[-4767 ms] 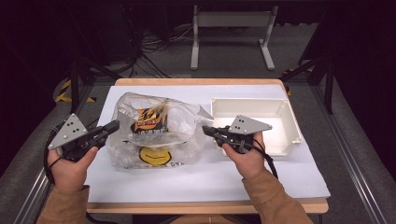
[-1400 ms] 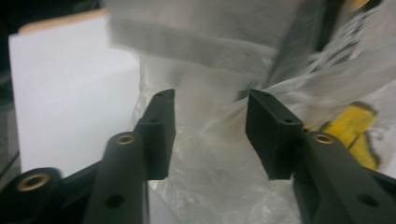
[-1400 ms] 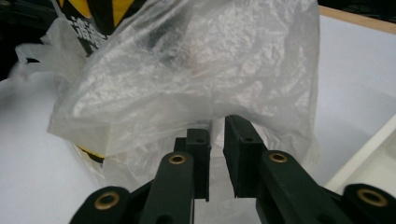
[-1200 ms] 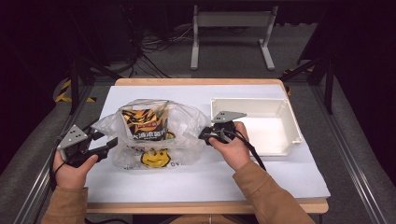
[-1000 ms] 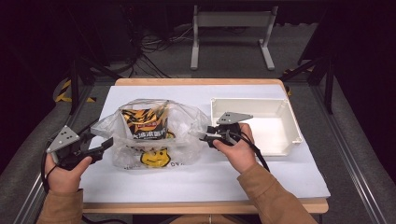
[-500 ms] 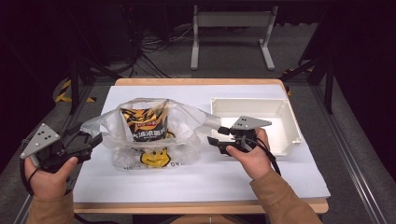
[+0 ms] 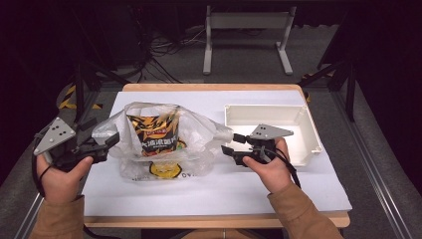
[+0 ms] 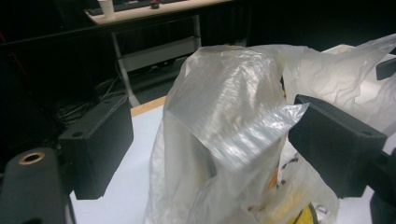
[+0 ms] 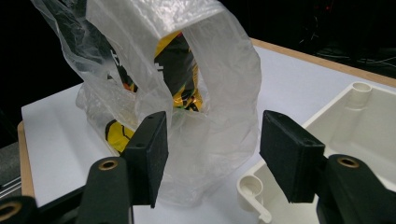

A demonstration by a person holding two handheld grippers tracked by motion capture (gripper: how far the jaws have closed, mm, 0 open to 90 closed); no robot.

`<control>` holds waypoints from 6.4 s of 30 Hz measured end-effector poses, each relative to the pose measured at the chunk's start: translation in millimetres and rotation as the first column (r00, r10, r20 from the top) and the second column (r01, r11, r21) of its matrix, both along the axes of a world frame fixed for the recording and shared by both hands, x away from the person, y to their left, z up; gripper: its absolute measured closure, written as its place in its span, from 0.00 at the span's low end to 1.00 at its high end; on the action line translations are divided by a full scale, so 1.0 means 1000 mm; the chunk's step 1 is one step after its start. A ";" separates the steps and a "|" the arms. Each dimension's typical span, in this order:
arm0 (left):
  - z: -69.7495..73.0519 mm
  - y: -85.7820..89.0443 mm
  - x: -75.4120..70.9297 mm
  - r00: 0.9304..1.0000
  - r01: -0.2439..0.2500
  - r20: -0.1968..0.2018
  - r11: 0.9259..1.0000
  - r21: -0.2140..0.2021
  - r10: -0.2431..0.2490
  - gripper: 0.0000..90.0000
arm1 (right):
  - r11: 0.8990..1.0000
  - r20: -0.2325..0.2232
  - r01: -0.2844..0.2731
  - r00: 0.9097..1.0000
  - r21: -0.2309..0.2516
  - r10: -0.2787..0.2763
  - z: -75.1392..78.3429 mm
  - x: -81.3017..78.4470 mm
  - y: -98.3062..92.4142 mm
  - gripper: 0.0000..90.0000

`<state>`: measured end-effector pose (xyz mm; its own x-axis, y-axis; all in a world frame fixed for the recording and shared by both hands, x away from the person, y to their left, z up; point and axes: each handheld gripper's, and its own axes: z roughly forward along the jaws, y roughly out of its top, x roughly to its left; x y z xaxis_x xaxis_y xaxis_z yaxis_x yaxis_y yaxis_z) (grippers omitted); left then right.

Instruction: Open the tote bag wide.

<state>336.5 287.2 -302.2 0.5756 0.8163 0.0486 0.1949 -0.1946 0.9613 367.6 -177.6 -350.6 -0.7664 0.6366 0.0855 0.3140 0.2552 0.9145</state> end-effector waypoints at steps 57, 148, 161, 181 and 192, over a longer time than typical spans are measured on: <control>-0.024 0.007 0.053 0.995 -0.092 -0.041 0.996 -0.020 0.091 0.95 | 0.999 0.314 0.047 0.948 0.007 -0.047 0.046 0.061 0.073 0.95; -0.144 0.024 0.062 0.932 -0.069 -0.351 0.994 0.081 0.093 0.79 | 0.965 -0.121 -0.049 0.993 -0.257 0.018 -0.085 0.018 0.087 0.85; -0.106 0.035 0.033 0.969 -0.085 -0.234 0.996 -0.033 0.075 0.41 | 0.983 -0.062 -0.029 0.998 -0.180 0.018 -0.063 -0.009 0.055 0.60; -0.089 0.036 0.017 0.983 -0.112 -0.152 0.992 -0.057 0.102 0.43 | 1.000 0.123 -0.005 0.992 0.030 0.001 0.016 0.011 0.058 0.57; -0.092 0.034 0.019 0.982 -0.107 -0.160 0.994 -0.029 0.101 0.46 | 0.999 0.182 0.047 0.982 0.020 -0.050 0.020 0.051 0.092 0.66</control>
<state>356.0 320.7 -394.1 0.4853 0.8716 -0.0685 0.3626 -0.1294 0.9229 419.0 -85.7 -330.1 -0.7383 0.6731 -0.0428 0.1533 0.2293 0.9612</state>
